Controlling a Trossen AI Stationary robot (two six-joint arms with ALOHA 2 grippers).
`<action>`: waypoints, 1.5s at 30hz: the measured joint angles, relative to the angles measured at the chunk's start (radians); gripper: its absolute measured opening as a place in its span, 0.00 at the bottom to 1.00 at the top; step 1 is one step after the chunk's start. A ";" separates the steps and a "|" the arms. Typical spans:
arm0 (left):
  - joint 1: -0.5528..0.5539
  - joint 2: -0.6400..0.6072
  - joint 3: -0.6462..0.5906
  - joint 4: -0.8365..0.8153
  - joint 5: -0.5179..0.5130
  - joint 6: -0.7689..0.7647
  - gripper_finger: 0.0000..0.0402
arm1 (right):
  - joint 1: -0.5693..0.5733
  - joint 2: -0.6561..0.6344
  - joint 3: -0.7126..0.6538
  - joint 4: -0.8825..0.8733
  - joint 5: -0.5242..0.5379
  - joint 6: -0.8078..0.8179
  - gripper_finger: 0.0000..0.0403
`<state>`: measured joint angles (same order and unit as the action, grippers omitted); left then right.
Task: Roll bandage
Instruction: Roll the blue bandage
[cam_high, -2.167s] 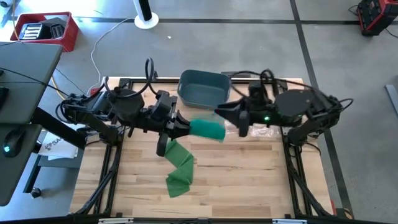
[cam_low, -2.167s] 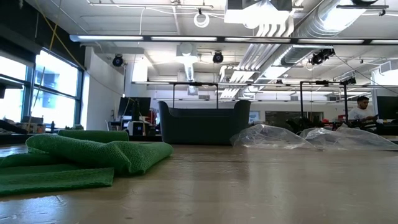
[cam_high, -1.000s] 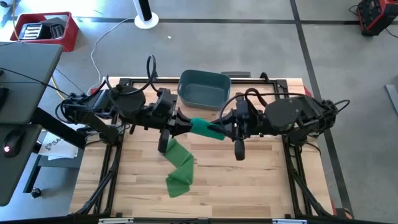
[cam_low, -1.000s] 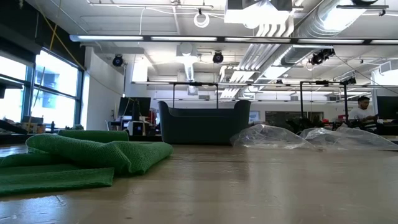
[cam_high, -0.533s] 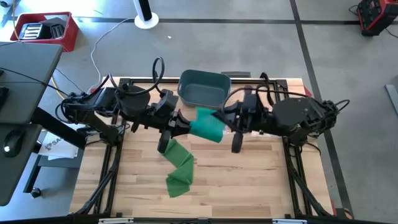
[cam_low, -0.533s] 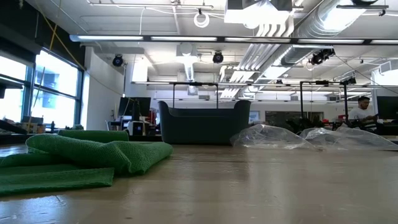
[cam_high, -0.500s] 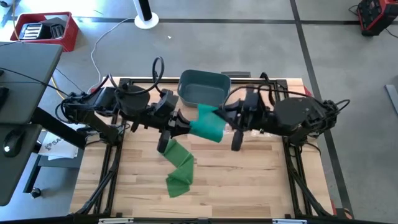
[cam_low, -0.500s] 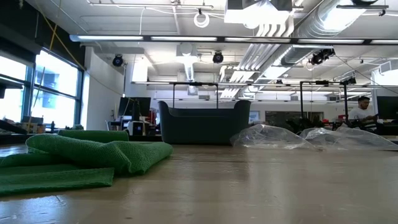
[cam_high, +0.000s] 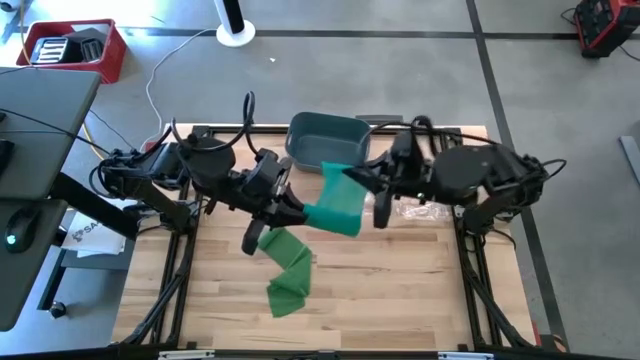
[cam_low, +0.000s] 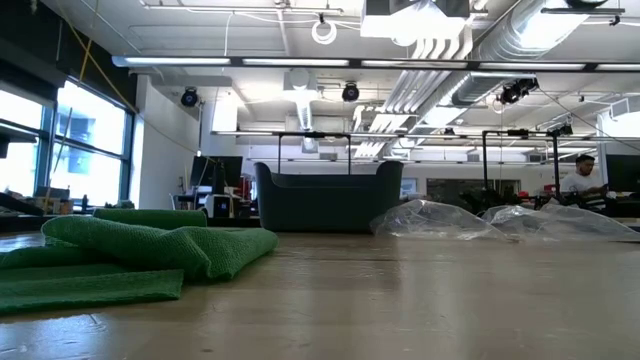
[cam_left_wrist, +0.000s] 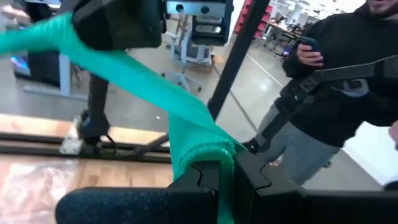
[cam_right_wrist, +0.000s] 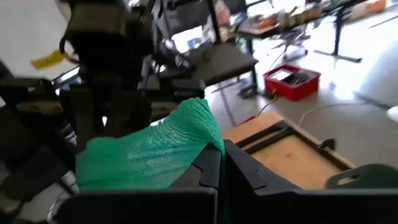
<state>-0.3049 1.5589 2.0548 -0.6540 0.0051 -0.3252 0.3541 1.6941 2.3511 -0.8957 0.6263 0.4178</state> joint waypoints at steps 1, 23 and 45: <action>0.003 0.000 0.000 -0.007 0.001 -0.011 0.01 | -0.001 0.006 -0.002 0.004 -0.029 0.000 0.00; 0.010 0.022 0.000 0.002 -0.090 -0.031 0.01 | 0.008 0.026 -0.003 -0.001 -0.110 0.027 0.00; 0.008 0.034 -0.001 0.024 -0.063 -0.132 0.01 | 0.015 0.011 -0.003 -0.201 -0.371 0.274 0.47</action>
<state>-0.2973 1.5932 2.0541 -0.6298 -0.0576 -0.4569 0.3687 1.7055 2.3478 -1.0964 0.2553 0.6919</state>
